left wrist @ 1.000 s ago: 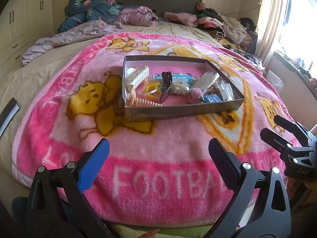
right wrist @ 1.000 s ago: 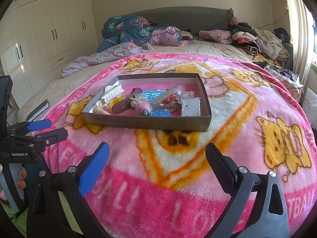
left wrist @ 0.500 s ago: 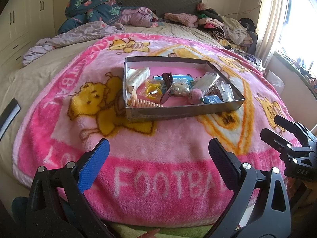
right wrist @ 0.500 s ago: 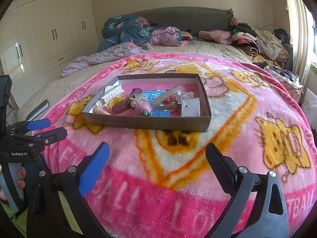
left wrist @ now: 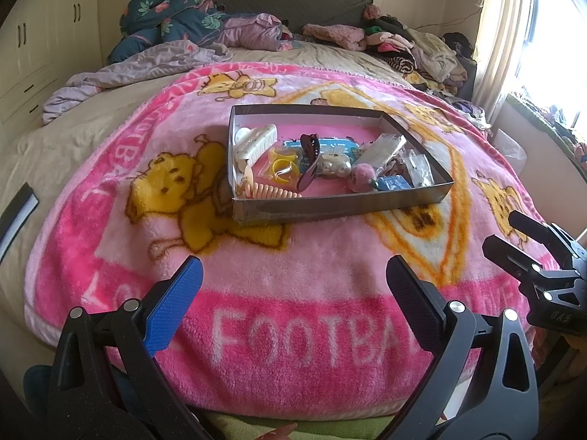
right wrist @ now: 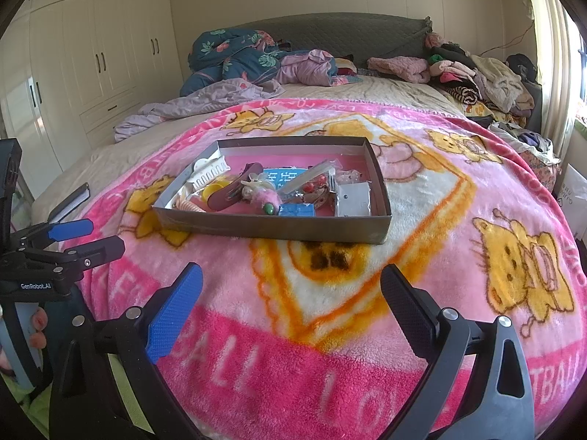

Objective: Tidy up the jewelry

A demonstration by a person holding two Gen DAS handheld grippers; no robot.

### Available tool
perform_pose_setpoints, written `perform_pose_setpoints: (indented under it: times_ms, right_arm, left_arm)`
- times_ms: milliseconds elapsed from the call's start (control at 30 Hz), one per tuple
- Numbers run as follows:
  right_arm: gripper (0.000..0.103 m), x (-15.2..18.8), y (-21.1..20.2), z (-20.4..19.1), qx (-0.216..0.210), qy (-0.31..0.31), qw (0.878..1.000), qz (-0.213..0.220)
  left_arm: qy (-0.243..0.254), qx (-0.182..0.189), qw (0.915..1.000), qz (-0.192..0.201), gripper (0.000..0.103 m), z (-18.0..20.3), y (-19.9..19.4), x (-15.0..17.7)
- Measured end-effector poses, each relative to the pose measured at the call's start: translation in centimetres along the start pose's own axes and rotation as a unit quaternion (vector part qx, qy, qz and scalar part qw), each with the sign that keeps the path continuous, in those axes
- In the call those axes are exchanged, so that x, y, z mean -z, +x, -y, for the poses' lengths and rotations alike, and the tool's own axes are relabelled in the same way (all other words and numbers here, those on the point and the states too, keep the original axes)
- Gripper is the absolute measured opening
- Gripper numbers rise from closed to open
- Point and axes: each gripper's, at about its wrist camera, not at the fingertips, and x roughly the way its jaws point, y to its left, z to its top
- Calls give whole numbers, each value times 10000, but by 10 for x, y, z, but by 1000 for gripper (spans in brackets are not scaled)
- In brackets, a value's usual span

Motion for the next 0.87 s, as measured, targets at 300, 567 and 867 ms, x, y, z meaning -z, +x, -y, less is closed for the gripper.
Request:
perform_pose_setpoints:
  times_ms: [300, 567, 867]
  right_arm:
    - [95, 0, 0, 0, 7, 2, 10000, -7]
    - [95, -1, -1, 6, 56, 45, 10000, -11]
    - [96, -12, 26, 94, 1096, 566, 9923, 75]
  left_arm:
    - [-33, 36, 10000, 32, 92, -5, -3, -4]
    - [-74, -41, 9999, -55, 92, -10, 6, -2]
    - [-614, -906, 9940, -70, 92, -79, 48, -25]
